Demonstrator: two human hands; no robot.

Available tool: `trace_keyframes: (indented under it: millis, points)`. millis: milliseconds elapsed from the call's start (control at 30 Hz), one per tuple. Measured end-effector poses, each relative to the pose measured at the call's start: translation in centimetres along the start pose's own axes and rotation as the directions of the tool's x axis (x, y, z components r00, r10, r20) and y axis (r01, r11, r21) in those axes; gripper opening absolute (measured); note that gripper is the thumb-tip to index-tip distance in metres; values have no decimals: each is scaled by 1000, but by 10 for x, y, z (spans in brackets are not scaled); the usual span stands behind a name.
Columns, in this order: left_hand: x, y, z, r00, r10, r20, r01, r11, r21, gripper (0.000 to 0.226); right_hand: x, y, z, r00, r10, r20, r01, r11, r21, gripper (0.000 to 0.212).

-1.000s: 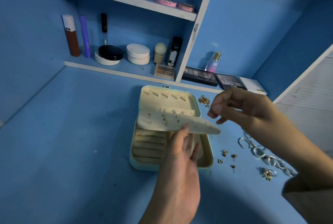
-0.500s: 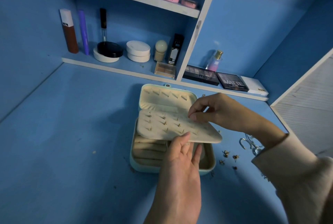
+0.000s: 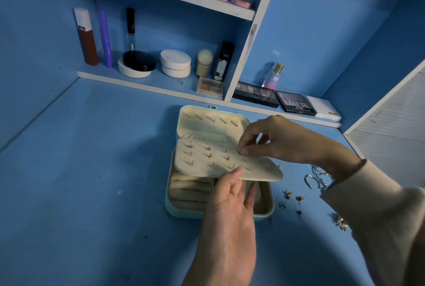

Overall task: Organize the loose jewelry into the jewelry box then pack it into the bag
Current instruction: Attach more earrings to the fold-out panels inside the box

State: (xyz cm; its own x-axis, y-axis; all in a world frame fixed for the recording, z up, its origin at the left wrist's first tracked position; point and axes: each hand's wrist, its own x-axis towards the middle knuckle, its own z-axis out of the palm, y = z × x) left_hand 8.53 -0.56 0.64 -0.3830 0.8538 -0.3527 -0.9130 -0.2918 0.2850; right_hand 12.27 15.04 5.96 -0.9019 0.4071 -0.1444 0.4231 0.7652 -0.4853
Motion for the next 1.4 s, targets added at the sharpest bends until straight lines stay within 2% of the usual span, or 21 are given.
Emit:
trace_keyframes:
  millis: [467, 767, 900, 1000, 1167, 1300, 1400]
  points:
    - [-2, 1, 1, 1000, 3, 0, -3, 1000, 15, 50, 13, -14, -17, 978, 45, 206, -37, 998, -41, 14]
    - [-1, 1, 1, 1000, 0, -6, 0, 1000, 15, 45, 17, -14, -16, 967, 78, 243, -52, 992, -114, 6]
    - [-1, 1, 1, 1000, 3, -10, -2, 1000, 29, 41, 15, -10, -11, 975, 84, 205, -68, 994, -87, 7]
    - [-3, 2, 3, 1000, 12, 5, -13, 999, 53, 38, 8, -3, -10, 987, 75, 143, -78, 997, 10, 9]
    - [-3, 5, 8, 1000, 15, -17, -13, 995, 96, 47, -17, 14, 2, 991, 93, -97, -51, 930, 364, 24]
    - [-4, 7, 10, 1000, -5, -30, 9, 994, 108, 42, -42, 27, 14, 964, 102, -244, 12, 905, 426, 41]
    - [-3, 9, 11, 1000, -11, -29, 14, 992, 127, 47, -52, 30, 24, 961, 111, -254, 28, 873, 487, 29]
